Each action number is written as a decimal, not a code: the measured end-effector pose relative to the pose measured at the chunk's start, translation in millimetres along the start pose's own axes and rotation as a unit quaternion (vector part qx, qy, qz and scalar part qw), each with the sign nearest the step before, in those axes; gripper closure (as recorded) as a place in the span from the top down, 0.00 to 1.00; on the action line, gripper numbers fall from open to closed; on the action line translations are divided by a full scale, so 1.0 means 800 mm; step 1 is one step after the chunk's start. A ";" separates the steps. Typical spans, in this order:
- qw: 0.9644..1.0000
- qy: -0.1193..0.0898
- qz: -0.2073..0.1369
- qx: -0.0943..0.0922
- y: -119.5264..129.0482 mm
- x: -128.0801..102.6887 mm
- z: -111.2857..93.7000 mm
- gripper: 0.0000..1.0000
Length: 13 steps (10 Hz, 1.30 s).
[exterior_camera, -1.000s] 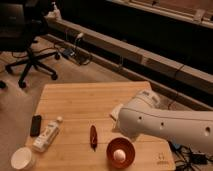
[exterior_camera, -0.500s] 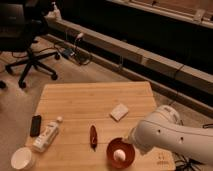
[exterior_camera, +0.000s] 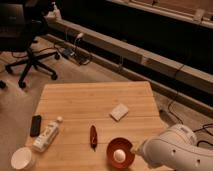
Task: Push the ceramic bowl across the table
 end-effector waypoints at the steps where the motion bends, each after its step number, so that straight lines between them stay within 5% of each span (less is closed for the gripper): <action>1: 1.000 0.000 0.000 -0.002 -0.001 0.000 0.000 0.65; 8: 1.000 0.003 -0.021 -0.007 0.007 0.015 0.004 0.65; 10: 0.998 -0.014 -0.059 -0.019 0.024 0.023 0.002 0.65; 13: 0.997 -0.038 -0.067 -0.021 0.028 0.011 -0.008 0.65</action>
